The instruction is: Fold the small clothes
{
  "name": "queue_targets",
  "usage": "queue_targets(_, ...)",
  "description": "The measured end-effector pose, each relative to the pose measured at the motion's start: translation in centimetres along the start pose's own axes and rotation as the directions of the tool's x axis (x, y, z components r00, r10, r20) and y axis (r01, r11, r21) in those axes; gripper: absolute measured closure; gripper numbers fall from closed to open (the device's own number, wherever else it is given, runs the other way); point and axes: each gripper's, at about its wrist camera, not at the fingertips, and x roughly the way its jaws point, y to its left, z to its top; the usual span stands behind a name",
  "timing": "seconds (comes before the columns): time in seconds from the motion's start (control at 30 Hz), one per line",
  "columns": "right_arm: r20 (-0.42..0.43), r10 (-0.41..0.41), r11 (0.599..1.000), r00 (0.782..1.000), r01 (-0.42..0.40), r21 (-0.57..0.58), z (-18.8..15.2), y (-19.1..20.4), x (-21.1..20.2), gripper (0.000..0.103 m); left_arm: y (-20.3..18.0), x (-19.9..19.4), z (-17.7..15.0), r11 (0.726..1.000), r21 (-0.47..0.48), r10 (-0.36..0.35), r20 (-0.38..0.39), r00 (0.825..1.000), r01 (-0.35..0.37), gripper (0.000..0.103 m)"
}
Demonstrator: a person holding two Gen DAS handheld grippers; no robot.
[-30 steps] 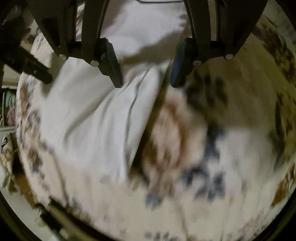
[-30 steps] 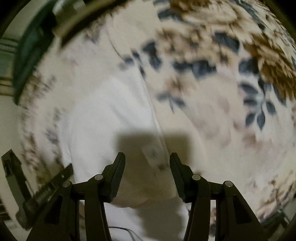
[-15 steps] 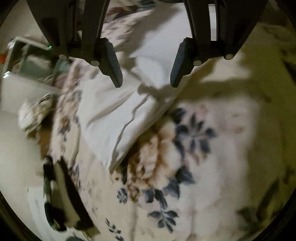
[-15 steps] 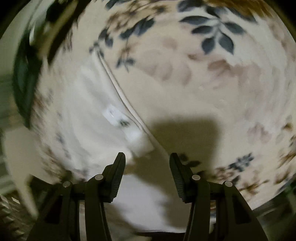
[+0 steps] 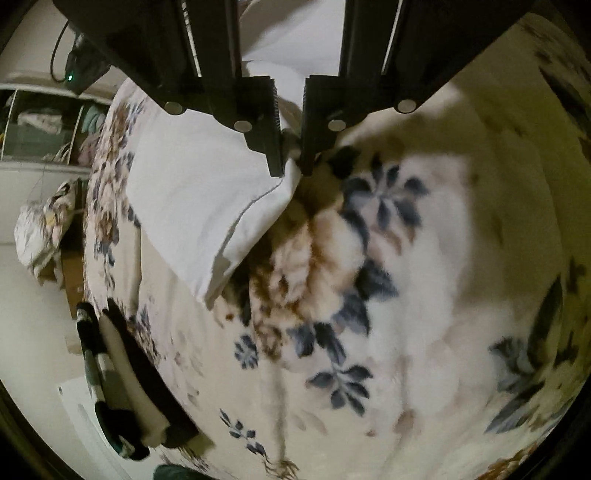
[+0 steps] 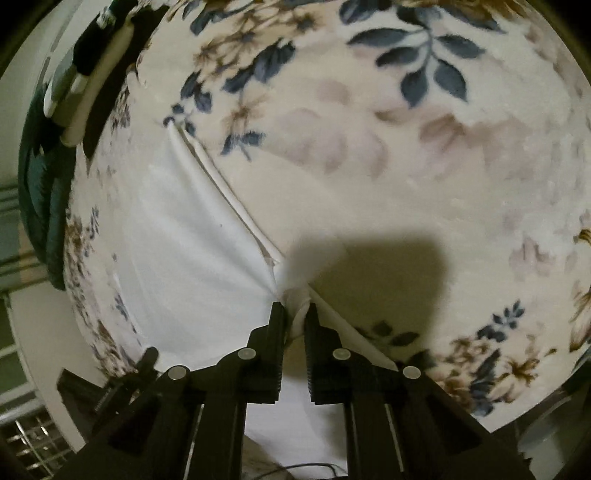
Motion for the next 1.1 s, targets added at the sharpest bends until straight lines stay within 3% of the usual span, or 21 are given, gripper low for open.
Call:
queue_targets(0.1,-0.026,-0.009,0.999,1.0,0.008,-0.045,0.1,0.2,-0.1,0.087,-1.8,0.1,-0.3,0.995,0.068,0.069,-0.003,0.998,-0.069,0.092)
queue_targets(0.23,-0.047,-0.001,0.993,0.999,-0.004,-0.117,-0.4,0.3,-1.6,0.06,-3.6,-1.5,-1.9,0.961,0.207,0.177,0.062,0.982,-0.186,0.089)
queue_targets(0.3,-0.058,-0.018,0.986,0.998,0.008,-0.165,-1.3,-0.4,-2.7,0.052,-4.2,-2.6,-3.1,0.934,0.261,0.22,0.116,0.969,-0.244,0.074)
queue_targets(0.33,-0.069,-0.029,0.983,0.997,0.016,-0.182,-1.7,-0.6,-2.8,0.045,-4.3,-3.1,-3.5,0.923,0.275,0.237,0.139,0.961,-0.268,0.057)
queue_targets(0.37,-0.077,-0.044,0.98,0.996,0.028,-0.197,-2.2,-0.9,-3.0,0.037,-4.5,-3.7,-4.3,0.904,0.291,0.271,0.175,0.946,-0.313,0.032)
queue_targets(0.43,-0.1,-0.071,0.972,0.992,0.046,-0.231,-3.7,-1.9,-3.4,0.034,-4.5,-4.5,-5.3,0.875,0.309,0.313,0.228,0.922,-0.374,0.007)
queue_targets(0.53,-0.133,-0.091,0.968,0.987,0.056,-0.244,-6.0,-4.2,-3.9,0.034,-3.7,-6.1,-7.0,0.849,0.323,0.341,0.27,0.9,-0.418,0.006)
queue_targets(0.63,-0.178,-0.107,0.97,0.978,0.063,-0.237,-8.2,-6.9,-3.4,0.034,-2.2,-7.1,-8.9,0.862,0.307,0.341,0.237,0.91,-0.403,0.003)
queue_targets(0.8,-0.26,-0.124,0.978,0.958,0.074,-0.193,-11.3,-11.6,-1.0,0.034,2.2,-6.3,-13.0,0.898,0.276,0.339,0.067,0.938,-0.344,0.003)
queue_targets(1.0,-0.334,-0.1,0.988,0.937,0.054,-0.146,-14.1,-15.1,1.9,0.034,8.4,-2.2,-17.3,0.937,0.191,0.325,-0.159,0.932,-0.294,0.005)
queue_targets(1.1,-0.346,-0.09,0.99,0.934,0.046,-0.134,-14.9,-15.9,2.7,0.034,9.6,-0.8,-18.2,0.954,0.156,0.286,-0.197,0.938,-0.258,0.005)
